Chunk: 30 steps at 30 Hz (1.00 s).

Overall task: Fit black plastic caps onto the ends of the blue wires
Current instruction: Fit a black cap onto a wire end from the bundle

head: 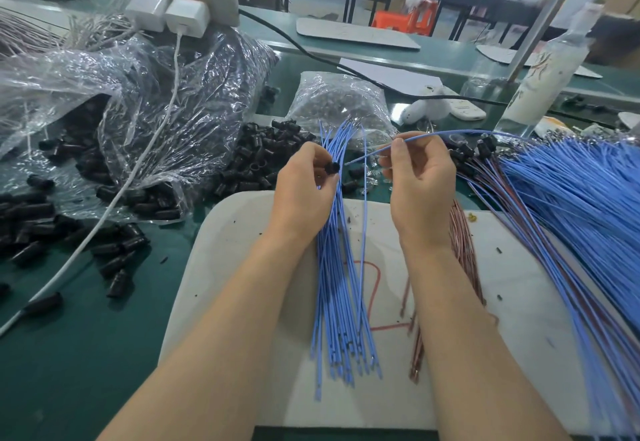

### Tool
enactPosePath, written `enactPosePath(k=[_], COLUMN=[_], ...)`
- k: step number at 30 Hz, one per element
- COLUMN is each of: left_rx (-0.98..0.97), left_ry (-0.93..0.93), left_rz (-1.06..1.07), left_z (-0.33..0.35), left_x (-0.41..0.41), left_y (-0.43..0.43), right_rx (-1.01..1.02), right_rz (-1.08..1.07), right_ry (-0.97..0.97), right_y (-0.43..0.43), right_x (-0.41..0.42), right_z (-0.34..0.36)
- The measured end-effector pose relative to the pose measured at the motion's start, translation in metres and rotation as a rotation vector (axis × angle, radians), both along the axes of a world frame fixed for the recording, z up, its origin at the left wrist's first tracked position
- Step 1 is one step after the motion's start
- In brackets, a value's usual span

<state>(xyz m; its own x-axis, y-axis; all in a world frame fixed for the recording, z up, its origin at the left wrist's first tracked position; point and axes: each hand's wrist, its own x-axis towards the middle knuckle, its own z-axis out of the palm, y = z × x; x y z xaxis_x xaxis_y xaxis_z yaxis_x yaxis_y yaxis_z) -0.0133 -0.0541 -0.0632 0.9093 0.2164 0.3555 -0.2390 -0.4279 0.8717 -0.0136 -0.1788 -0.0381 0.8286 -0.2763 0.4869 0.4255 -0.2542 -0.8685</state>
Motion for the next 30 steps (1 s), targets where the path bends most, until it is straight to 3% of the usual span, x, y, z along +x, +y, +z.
enactPosePath(k=[13, 20, 30], left_rx=[0.149, 0.140, 0.188], left_ry=[-0.078, -0.051, -0.060], left_rz=[-0.068, -0.036, -0.079], left_z=[0.001, 0.002, 0.005], left_x=[0.001, 0.000, -0.003], left_y=[-0.003, 0.000, -0.002], right_rx=[-0.228, -0.057, -0.078], right_rz=[-0.025, -0.110, -0.019], right_ry=[-0.086, -0.004, 0.018], right_y=[0.006, -0.007, 0.000], right_x=[-0.005, -0.001, -0.001], right_z=[0.002, 0.006, 0.002])
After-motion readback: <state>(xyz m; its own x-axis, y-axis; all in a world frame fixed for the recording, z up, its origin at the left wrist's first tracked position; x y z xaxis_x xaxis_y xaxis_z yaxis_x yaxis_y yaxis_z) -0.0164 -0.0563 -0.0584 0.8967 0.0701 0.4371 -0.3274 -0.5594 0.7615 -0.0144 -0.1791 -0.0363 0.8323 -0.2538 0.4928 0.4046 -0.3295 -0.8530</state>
